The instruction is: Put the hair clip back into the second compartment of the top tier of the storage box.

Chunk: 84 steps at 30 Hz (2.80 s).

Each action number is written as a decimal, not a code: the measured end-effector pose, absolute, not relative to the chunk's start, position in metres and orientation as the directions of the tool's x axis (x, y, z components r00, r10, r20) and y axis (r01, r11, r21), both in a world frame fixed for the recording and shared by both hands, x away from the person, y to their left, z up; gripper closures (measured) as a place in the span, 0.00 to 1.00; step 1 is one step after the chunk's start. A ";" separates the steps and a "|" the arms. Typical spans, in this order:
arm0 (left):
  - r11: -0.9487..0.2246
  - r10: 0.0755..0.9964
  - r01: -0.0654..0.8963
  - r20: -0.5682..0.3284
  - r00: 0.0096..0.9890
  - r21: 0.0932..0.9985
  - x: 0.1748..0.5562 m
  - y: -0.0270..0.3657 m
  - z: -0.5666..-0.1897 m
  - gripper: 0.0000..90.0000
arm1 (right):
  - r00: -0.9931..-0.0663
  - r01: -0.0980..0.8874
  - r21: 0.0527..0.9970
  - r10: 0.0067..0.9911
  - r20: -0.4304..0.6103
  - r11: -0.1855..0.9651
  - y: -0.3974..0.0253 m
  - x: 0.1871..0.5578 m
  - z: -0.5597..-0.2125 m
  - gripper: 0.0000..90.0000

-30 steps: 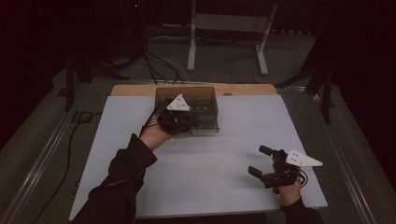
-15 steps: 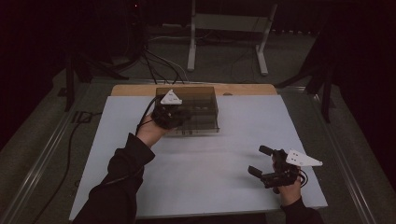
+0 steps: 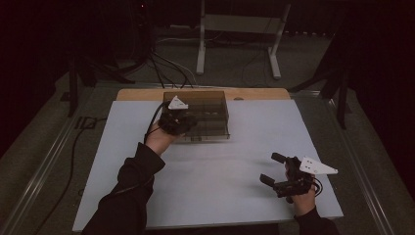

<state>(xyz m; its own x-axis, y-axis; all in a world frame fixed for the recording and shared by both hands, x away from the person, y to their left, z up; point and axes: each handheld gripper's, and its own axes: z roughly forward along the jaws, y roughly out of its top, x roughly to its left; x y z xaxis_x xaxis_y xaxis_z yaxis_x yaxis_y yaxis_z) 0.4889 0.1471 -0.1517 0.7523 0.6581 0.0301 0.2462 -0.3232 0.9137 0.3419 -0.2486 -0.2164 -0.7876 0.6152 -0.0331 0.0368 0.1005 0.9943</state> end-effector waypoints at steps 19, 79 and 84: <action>-0.334 0.674 0.304 0.001 0.738 0.892 0.496 0.143 -0.165 0.86 | -0.792 0.043 0.994 0.610 -0.029 0.102 -0.248 0.342 -0.217 0.00; -0.248 0.729 0.331 -0.050 0.683 0.911 0.492 0.137 -0.144 0.01 | -0.792 0.056 0.993 0.611 -0.020 0.106 -0.249 0.343 -0.217 0.00; -0.261 0.717 0.305 -0.027 0.696 0.916 0.490 0.138 -0.143 0.00 | -0.792 0.058 0.993 0.610 -0.019 0.105 -0.249 0.343 -0.217 0.00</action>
<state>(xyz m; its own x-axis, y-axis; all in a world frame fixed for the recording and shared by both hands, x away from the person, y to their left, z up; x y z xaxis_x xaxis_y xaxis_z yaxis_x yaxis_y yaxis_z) 0.4903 0.1383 -0.1425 0.6962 0.7174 -0.0268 0.3045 -0.2613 0.9160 0.3431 -0.2486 -0.2169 -0.7922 0.6100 -0.0188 0.0577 0.1055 0.9927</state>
